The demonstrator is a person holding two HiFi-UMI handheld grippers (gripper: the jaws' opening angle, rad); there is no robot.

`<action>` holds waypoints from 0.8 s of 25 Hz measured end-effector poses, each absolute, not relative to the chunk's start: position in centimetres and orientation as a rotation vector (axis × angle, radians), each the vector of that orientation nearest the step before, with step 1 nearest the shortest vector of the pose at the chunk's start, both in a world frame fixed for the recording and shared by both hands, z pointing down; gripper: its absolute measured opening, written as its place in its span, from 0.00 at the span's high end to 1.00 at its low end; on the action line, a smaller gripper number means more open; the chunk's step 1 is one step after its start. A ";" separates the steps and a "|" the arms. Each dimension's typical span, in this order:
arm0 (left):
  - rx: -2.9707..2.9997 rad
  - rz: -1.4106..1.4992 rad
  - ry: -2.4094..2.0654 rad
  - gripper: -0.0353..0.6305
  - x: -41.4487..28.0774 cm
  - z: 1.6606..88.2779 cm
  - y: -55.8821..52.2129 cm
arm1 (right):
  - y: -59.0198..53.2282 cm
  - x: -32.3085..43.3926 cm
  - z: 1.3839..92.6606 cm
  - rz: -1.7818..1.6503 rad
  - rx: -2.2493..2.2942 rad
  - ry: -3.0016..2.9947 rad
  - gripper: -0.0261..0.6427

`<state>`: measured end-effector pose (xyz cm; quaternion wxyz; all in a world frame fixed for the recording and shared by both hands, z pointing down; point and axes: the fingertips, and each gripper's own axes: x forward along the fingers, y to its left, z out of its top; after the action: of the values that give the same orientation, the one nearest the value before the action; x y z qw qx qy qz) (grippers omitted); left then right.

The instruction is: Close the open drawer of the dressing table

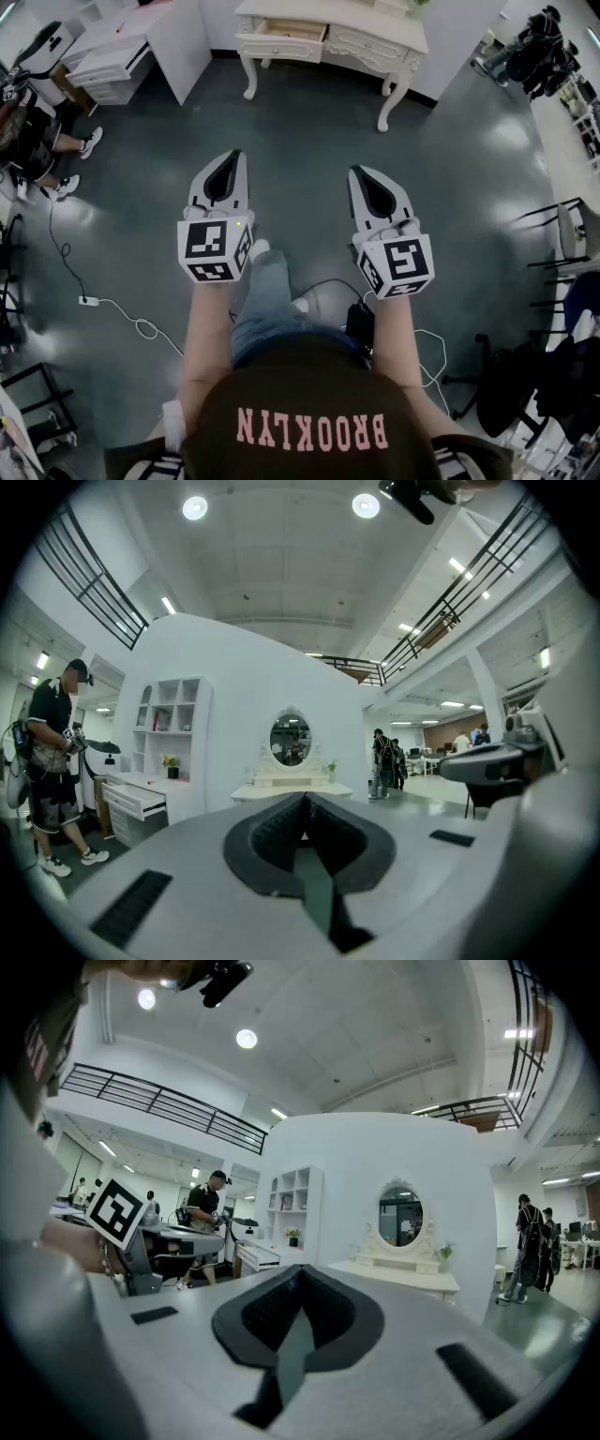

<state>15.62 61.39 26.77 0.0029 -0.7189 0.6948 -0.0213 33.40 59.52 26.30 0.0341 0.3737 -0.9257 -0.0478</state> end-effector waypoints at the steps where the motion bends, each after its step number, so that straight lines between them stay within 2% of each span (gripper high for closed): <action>1: -2.258 -0.067 2.175 0.94 15.6 26.7 61.3 | 59.4 33.4 26.2 -0.149 1.153 -2.848 0.97; 13: -2.293 -0.077 2.159 0.94 14.7 27.0 54.8 | 54.6 31.9 26.1 -0.189 1.124 -2.842 0.97; 20: -2.331 -0.088 2.133 0.94 11.5 28.4 46.0 | 46.1 28.7 27.3 -0.192 1.179 -2.805 0.97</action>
<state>11.48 46.04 28.35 -0.0095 -0.7374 0.6749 -0.0278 28.66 46.13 27.29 0.0463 0.3864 -0.9190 -0.0629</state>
